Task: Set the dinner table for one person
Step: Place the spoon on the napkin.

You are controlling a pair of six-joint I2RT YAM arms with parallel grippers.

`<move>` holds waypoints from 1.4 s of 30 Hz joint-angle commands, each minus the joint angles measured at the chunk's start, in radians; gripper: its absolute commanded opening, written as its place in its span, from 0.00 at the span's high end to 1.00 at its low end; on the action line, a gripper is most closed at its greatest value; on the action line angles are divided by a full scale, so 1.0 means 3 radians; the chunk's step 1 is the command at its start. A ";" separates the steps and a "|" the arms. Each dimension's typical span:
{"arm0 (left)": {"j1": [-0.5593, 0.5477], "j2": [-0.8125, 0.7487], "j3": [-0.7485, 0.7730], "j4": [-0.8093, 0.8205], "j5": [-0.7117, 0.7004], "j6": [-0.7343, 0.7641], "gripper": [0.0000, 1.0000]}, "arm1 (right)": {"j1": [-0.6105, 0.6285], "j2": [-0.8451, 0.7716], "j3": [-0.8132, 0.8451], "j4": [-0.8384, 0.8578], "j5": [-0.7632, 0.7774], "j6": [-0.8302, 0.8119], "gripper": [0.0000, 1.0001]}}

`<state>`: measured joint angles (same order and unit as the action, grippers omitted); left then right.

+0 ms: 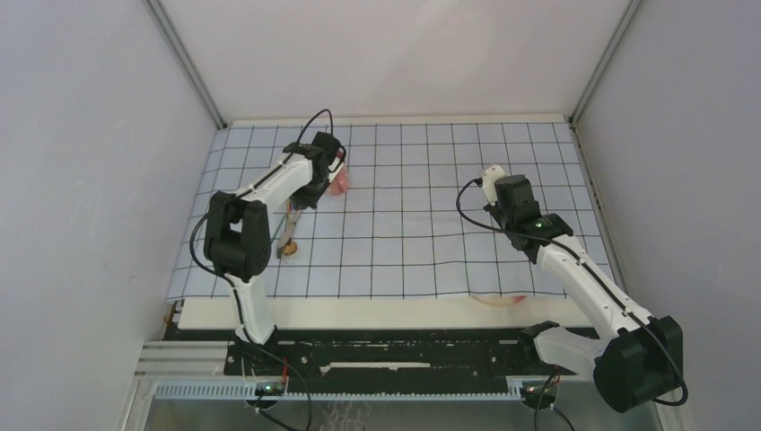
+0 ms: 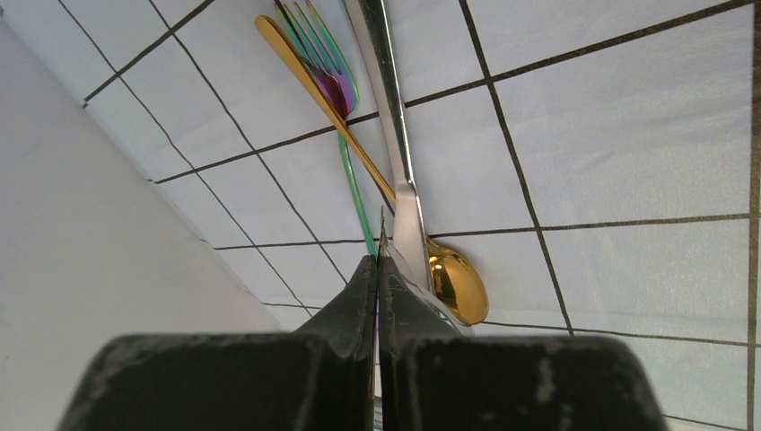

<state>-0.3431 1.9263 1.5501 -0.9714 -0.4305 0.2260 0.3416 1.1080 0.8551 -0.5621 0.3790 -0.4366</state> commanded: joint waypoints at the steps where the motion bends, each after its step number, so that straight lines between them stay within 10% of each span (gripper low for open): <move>1: 0.0055 0.0065 -0.0036 0.0097 0.0072 -0.0084 1.00 | -0.0014 0.0016 -0.0026 0.0155 -0.0023 0.0019 0.88; 29: 0.0074 -0.0250 0.0286 0.0163 0.0143 -0.0163 0.70 | -0.0072 0.0068 -0.0036 0.0227 0.0140 0.0104 0.86; 42: -0.0446 -0.0965 0.0413 0.0144 0.0274 -0.0320 0.46 | -0.1770 -0.0220 -0.0283 -0.0084 -0.0436 0.0059 0.80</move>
<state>-0.4187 1.6783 1.6573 -0.9230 -0.3889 0.1654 -0.0628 1.1080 0.8146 -0.5514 0.3302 -0.3882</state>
